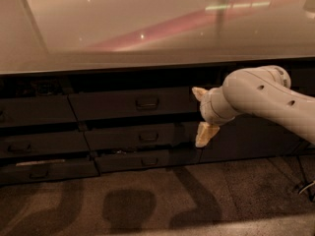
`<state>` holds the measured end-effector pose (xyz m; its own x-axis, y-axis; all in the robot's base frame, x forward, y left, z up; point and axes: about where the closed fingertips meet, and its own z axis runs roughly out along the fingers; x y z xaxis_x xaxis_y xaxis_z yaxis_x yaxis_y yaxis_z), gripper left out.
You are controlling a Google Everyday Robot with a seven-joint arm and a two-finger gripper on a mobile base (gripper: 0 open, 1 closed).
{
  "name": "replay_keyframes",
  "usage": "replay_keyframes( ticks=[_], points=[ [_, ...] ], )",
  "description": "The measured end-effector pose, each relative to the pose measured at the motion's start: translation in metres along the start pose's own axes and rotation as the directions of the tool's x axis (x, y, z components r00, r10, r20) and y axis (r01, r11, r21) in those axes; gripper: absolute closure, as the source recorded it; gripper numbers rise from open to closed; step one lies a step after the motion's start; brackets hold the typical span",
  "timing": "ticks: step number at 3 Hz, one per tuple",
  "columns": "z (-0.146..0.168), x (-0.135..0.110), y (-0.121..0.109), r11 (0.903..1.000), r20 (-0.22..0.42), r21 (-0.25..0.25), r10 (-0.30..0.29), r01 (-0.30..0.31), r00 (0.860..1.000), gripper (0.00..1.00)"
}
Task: Open top drawer
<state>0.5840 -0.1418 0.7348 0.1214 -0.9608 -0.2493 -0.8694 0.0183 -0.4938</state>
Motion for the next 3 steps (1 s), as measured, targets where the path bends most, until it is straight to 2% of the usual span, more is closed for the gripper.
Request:
replay_keyframes(
  ticks=[1,2,3],
  points=[
    [0.000,0.000,0.000,1.0000,0.000,0.000,0.000,0.000,1.000,0.00],
    [0.003,0.008,-0.004,0.9993,0.005,-0.032,0.017,-0.017,1.000,0.00],
    [0.033,0.038,-0.018,0.9907,-0.006,-0.113,0.076,-0.076,0.997,0.00]
  ],
)
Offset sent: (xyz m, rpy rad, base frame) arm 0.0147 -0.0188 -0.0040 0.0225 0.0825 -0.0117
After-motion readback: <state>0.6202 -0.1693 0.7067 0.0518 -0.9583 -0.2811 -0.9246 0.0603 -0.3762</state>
